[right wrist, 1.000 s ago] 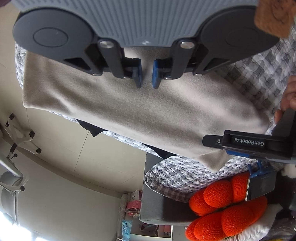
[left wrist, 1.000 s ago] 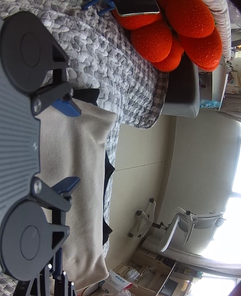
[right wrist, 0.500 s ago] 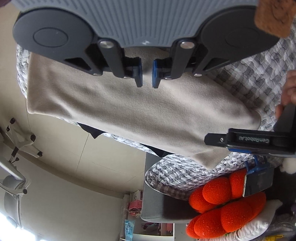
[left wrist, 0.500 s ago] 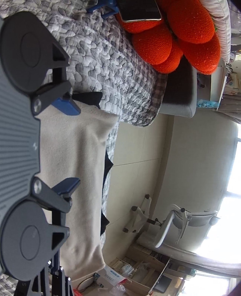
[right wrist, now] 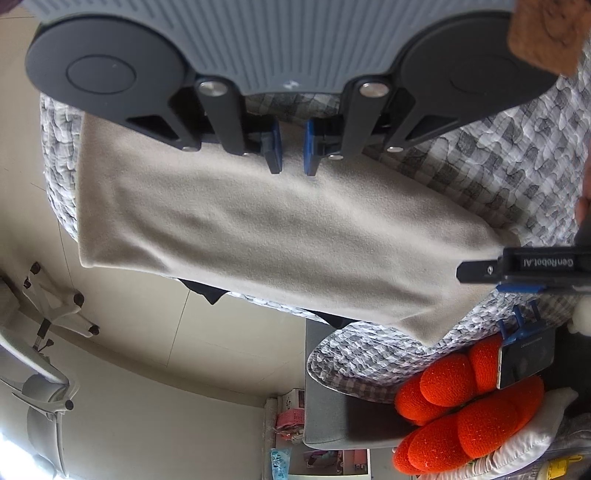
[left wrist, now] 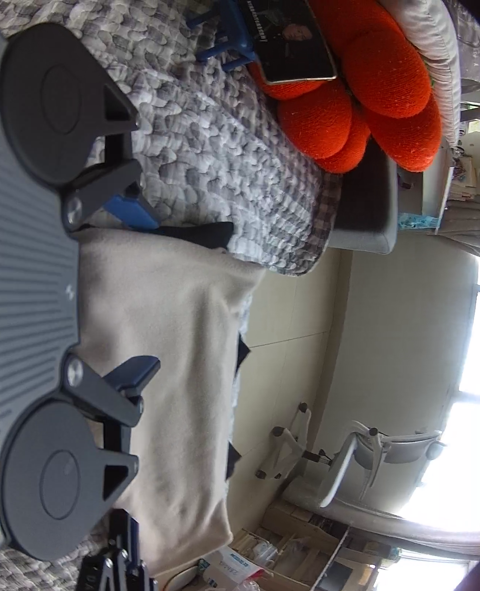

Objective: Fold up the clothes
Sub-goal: 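Move the right gripper to the garment's end and pinch it closed, then lift the garment end with the right gripper while the left gripper grasps it too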

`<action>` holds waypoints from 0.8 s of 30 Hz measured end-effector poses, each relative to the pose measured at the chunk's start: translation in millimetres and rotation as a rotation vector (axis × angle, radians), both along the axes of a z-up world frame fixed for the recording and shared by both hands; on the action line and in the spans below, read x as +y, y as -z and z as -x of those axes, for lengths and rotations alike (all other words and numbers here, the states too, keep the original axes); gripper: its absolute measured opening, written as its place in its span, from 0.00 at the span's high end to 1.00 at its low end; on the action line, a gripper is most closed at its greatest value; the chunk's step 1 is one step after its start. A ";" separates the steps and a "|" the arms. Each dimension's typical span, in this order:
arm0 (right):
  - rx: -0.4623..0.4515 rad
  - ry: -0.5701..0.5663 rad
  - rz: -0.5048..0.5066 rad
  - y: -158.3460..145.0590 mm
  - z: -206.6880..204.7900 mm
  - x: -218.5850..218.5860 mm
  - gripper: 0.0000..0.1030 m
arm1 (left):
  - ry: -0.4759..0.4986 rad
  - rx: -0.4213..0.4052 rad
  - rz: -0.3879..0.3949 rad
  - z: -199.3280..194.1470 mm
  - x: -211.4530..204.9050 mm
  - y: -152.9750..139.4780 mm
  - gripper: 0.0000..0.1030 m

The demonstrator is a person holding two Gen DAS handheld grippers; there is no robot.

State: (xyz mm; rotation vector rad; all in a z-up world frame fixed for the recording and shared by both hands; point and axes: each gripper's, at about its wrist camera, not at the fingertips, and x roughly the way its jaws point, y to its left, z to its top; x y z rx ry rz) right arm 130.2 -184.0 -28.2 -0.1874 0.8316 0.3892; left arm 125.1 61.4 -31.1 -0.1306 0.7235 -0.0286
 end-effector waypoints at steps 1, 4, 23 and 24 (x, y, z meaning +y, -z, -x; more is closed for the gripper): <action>0.003 0.012 -0.006 0.0 -0.3 -4.7 0.85 | -0.010 0.019 0.023 -1.1 3.2 5.4 0.26; 0.021 0.058 -0.029 1.4 -2.9 -22.4 0.83 | -0.039 0.045 0.079 -2.2 11.9 11.9 0.24; 0.110 0.330 -0.151 9.5 2.6 -140.4 0.75 | -0.146 0.012 0.140 3.0 41.6 -8.0 0.42; 0.115 0.344 -0.164 9.5 2.8 -144.8 0.75 | -0.150 0.008 0.142 3.8 42.7 -9.6 0.42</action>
